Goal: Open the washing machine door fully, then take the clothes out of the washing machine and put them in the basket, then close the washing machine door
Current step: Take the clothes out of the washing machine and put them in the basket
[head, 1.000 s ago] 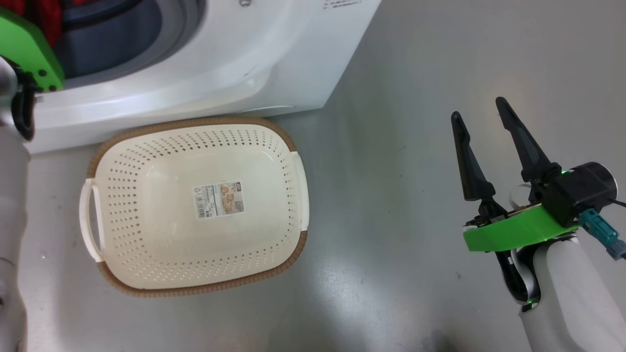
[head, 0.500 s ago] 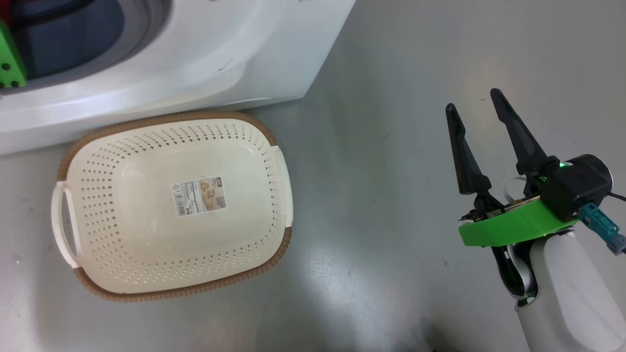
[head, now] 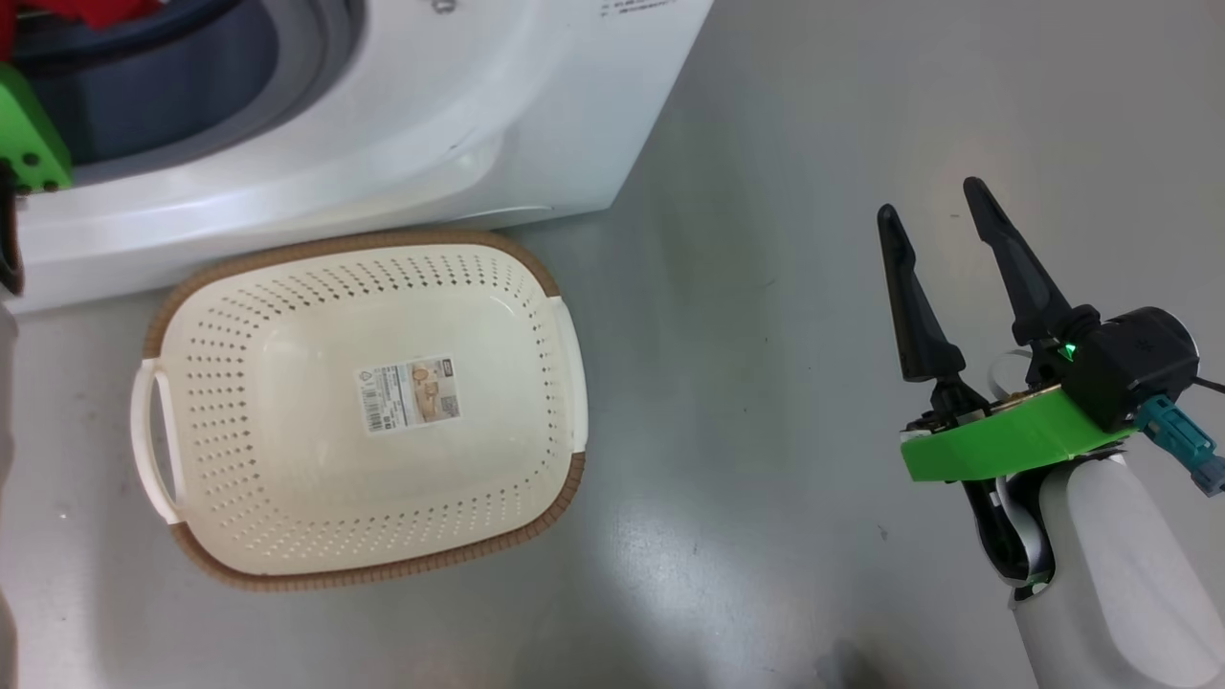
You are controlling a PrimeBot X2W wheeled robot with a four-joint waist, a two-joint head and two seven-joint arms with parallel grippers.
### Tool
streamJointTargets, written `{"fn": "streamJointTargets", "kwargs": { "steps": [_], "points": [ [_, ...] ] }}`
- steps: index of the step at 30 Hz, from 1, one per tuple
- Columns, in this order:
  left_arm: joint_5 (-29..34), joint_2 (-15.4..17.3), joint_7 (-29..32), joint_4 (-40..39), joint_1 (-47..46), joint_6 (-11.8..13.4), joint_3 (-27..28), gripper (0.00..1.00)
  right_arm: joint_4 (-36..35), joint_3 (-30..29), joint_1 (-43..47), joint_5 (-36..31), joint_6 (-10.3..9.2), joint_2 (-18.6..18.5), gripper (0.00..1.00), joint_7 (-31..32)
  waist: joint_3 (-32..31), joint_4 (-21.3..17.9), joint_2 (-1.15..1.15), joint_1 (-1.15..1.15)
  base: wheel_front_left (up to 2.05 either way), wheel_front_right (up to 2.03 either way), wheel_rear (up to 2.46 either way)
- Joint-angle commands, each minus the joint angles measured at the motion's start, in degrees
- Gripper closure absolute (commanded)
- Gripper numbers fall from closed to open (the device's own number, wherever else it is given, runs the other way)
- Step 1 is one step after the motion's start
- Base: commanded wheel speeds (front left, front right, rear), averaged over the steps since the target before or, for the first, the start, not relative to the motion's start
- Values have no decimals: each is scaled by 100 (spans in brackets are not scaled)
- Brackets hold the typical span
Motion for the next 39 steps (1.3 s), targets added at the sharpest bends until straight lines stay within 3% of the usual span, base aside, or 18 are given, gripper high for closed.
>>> {"fn": "streamJointTargets", "kwargs": {
  "steps": [1, 13, 24, 39],
  "points": [
    [-34, 289, -157, -130, 141, 20, 84, 100, -106, 79, 105, -3, 36, 30, 0, -36, -69, 56, 0, 0, 0, 0, 0],
    [-152, 197, -593, -987, 786, -10, 234, 100, -43, 61, 237, -85, 36, 30, 0, -36, -468, 285, 0, 0, 0, 0, 0],
    [20, 103, -597, -3361, 2449, 263, 766, 100, 58, 93, 414, -154, 36, 30, 0, -36, -969, 435, 0, 0, 0, 0, 0],
    [-35, -604, -598, -5632, 4489, 84, 1696, 100, 267, 181, 782, -188, 36, 30, 0, -36, -1939, 619, 0, 0, 0, 0, 0]
  ]
}}
